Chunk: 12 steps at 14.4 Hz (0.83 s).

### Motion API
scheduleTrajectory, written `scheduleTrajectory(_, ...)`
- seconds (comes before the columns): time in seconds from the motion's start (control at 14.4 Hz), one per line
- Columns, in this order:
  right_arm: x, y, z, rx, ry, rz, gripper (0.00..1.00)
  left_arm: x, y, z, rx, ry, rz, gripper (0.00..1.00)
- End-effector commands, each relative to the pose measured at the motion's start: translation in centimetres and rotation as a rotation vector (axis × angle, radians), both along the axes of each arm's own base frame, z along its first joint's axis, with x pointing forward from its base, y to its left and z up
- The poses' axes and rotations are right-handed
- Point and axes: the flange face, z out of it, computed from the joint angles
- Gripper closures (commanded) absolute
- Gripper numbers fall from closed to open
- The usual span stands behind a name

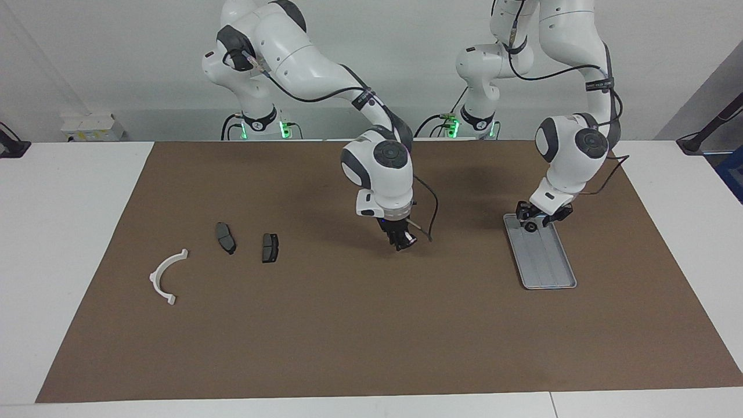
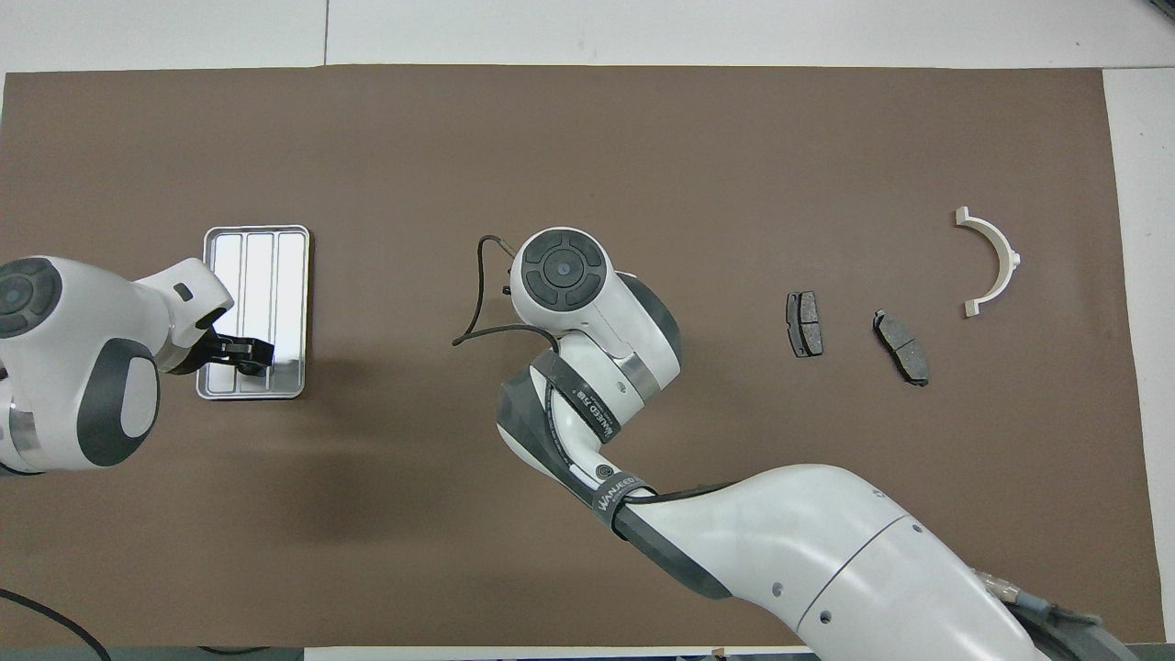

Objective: Pick bearing gear from pile to tray
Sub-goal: 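Lower the bearing into the tray and open the left gripper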

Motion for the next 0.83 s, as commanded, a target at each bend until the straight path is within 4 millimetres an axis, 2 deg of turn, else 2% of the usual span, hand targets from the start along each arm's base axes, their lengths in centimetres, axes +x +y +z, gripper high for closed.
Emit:
scheduleTrajectory(0.0, -0.5, -0.2, -0.9, 0.012, -0.039, -0.008, 1.00, 3.2, -1.0, 6.6, -0.015, -0.010, 0.017, 0.00)
scheduleTrajectory(0.14, -0.9, -0.6, -1.8, 0.012, -0.044, -0.007, 1.00, 4.6, -4.2, 10.4, -0.059, -0.065, 0.100, 0.00)
scheduleTrajectory(0.28, -0.9, -0.7, -1.8, 0.009, -0.044, -0.008, 0.62, 5.2, -8.2, 11.5, -0.068, -0.101, 0.193, 0.00)
scheduleTrajectory(0.35, -0.8, -0.8, -1.7, 0.008, -0.045, -0.009, 0.40, 5.4, -9.1, 11.7, -0.071, -0.106, 0.206, 0.00)
scheduleTrajectory(0.42, -0.6, -1.0, -1.4, 0.004, -0.042, -0.011, 0.00, 5.2, -9.7, 11.7, -0.071, -0.102, 0.206, 0.00)
scheduleTrajectory(0.55, 0.3, -1.8, -0.2, -0.023, -0.025, -0.020, 0.00, 5.1, -10.4, 11.5, -0.071, -0.100, 0.217, 0.00)
scheduleTrajectory(0.62, 1.5, -2.6, 1.3, -0.038, -0.024, -0.027, 0.00, 5.0, -10.9, 11.6, -0.073, -0.104, 0.232, 0.00)
scheduleTrajectory(0.76, 4.4, -6.1, 4.7, -0.060, -0.007, -0.018, 0.00, 4.8, -13.0, 11.5, -0.082, -0.130, 0.272, 0.00)
